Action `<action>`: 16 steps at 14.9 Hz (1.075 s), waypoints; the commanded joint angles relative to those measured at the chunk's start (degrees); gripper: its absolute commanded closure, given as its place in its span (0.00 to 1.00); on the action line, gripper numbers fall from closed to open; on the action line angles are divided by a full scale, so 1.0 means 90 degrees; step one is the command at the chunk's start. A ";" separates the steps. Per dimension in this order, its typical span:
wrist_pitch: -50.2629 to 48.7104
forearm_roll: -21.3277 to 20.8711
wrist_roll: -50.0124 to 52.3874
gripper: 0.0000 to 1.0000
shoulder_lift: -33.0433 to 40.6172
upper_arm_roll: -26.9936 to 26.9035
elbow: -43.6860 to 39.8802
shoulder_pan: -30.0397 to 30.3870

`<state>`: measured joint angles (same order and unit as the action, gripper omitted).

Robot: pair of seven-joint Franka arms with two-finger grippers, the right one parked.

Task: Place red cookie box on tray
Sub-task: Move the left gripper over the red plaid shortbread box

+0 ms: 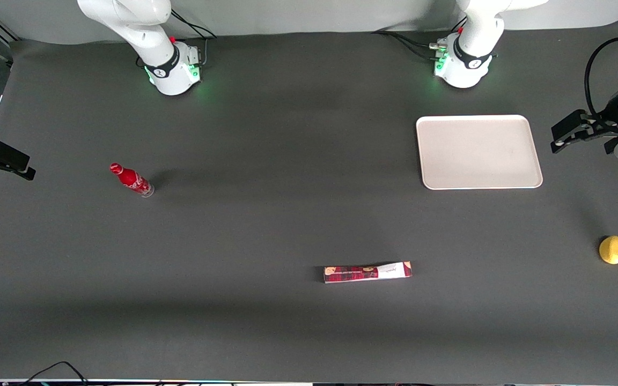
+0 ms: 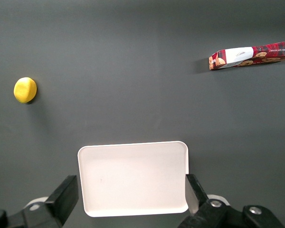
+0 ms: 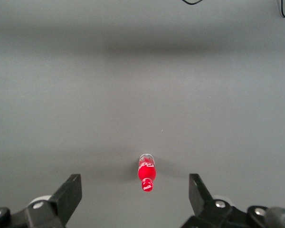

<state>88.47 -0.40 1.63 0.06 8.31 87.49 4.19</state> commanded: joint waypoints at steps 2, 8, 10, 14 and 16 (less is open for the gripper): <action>-0.0045 0.0024 -0.0015 0.00 0.0022 0.0014 -0.0053 0.0013; 0.0461 0.0025 -0.0929 0.00 -0.0581 0.0423 -0.0170 -0.0465; 0.0862 -0.0024 -0.1750 0.00 -0.1107 0.0628 -0.0374 -0.0679; 0.1837 -0.0277 -0.3380 0.00 -0.2465 0.0659 -0.0678 -0.1110; 0.2482 -0.0463 -0.4056 0.00 -0.3099 0.0629 -0.0804 -0.1402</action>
<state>105.83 -1.98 -25.88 -18.77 14.63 85.35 -5.21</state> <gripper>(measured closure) 0.000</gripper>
